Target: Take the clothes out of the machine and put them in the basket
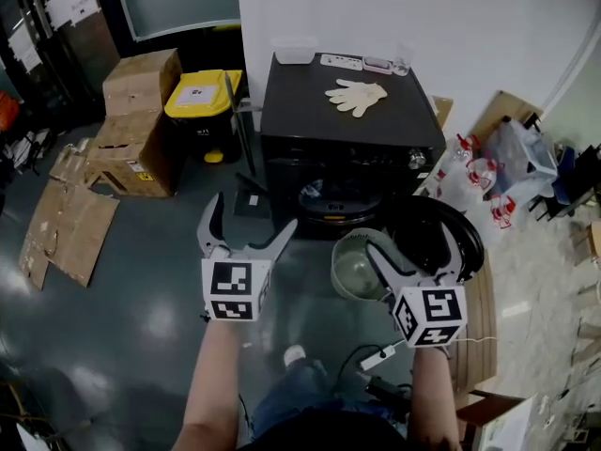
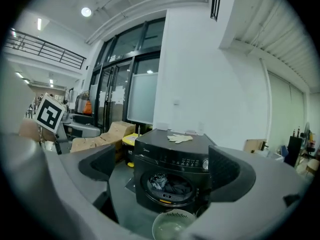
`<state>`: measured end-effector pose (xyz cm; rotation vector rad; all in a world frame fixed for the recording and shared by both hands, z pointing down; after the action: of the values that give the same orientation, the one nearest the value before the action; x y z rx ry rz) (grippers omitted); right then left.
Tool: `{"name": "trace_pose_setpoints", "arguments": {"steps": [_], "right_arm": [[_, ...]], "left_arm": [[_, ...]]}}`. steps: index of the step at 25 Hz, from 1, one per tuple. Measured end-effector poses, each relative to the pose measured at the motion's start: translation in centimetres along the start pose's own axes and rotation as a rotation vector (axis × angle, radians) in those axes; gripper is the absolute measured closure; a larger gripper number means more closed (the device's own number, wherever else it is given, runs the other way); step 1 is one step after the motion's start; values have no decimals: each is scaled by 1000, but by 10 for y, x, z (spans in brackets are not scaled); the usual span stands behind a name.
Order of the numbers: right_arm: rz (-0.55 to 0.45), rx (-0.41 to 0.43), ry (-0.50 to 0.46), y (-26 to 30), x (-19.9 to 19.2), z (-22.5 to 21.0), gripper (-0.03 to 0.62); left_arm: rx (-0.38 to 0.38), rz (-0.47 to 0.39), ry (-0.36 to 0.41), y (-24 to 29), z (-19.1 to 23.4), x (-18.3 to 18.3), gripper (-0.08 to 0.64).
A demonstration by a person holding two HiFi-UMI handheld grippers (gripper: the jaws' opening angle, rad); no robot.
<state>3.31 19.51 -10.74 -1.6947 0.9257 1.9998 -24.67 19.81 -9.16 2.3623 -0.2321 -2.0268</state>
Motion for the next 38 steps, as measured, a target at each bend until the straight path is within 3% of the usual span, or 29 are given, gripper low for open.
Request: {"name": "trace_pose_setpoints", "arguments": {"steps": [14,24,29,38], "right_arm": [[66,-42,111,31,-46,-25,31],[101,33,147,77,-85,-49,31],[124,42,172,104,-119,-76,31],[175,61,202,143,-205,-119,31]], "left_arm": [[-100,98,-3,42,-42,-49,-8],[-106,145,3,92,-77,-82,-8],[-102,169,3,131,-100,-106,-8],[-108,251,-3,180,-136,-185,-8]]}}
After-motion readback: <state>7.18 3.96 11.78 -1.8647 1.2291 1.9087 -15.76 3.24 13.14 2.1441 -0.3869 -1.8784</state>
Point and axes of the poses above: the fingertips, and each gripper's own axes: y forward along the fingers, z to its left, x out of its top, the point moved 6 cm from there along -y, backward along the fingers, and after that the axes turned 15 degrees about x, right-handed, at the moved point
